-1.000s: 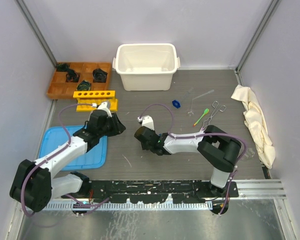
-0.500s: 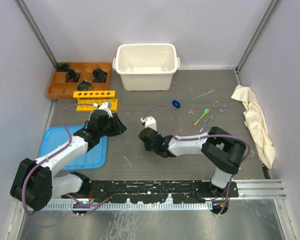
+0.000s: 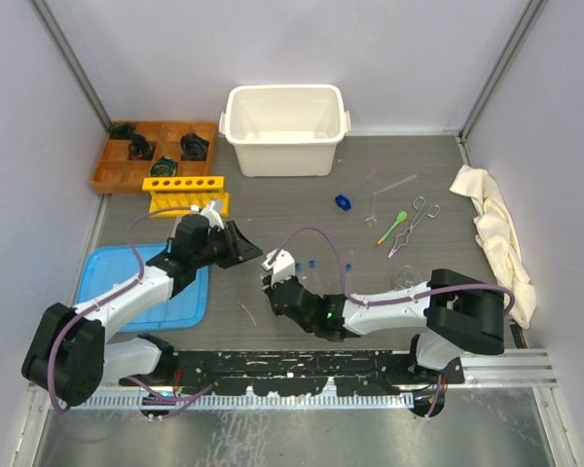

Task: Organize the chemistry lab equipment
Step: Pick up the test tube at the center of the board.

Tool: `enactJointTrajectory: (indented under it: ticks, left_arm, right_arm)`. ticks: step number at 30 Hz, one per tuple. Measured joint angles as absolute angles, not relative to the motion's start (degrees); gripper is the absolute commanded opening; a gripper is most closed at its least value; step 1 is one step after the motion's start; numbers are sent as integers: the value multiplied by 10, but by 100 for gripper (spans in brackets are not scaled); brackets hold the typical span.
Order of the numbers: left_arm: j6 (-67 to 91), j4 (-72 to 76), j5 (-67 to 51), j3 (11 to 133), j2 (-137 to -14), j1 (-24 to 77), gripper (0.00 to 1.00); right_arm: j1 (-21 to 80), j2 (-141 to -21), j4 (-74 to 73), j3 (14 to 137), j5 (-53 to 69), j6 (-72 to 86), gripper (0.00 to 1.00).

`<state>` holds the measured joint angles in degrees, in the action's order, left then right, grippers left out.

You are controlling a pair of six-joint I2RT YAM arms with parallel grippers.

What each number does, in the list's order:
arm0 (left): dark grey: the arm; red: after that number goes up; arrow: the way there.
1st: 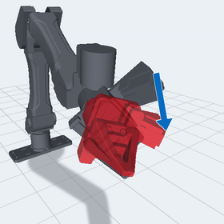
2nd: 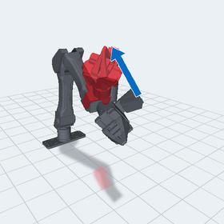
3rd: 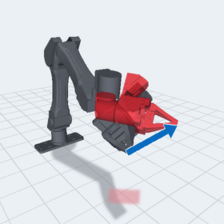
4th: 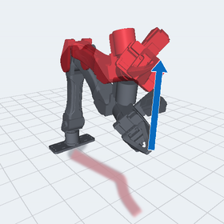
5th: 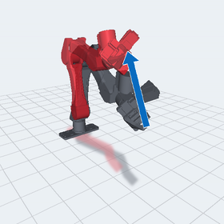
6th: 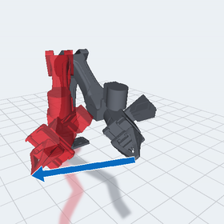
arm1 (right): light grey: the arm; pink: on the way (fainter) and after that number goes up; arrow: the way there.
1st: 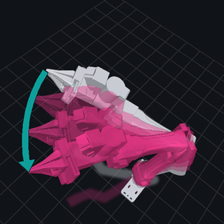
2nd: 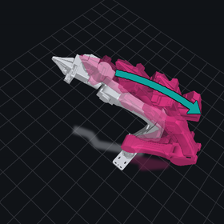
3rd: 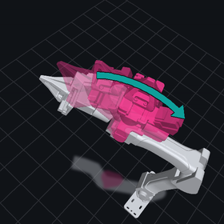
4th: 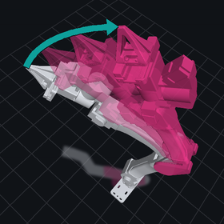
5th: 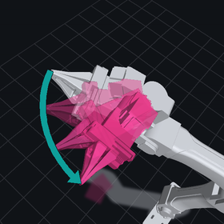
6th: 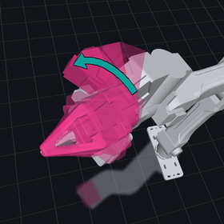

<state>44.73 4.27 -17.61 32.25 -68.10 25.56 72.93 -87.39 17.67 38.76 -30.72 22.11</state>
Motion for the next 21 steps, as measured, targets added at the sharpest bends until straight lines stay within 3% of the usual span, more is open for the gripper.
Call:
enactJointTrajectory:
  ticks: [21]
  left_arm:
    - [499, 72, -257, 291, -674, 257, 36]
  right_arm:
    - [739, -873, 211, 387, -385, 190, 19]
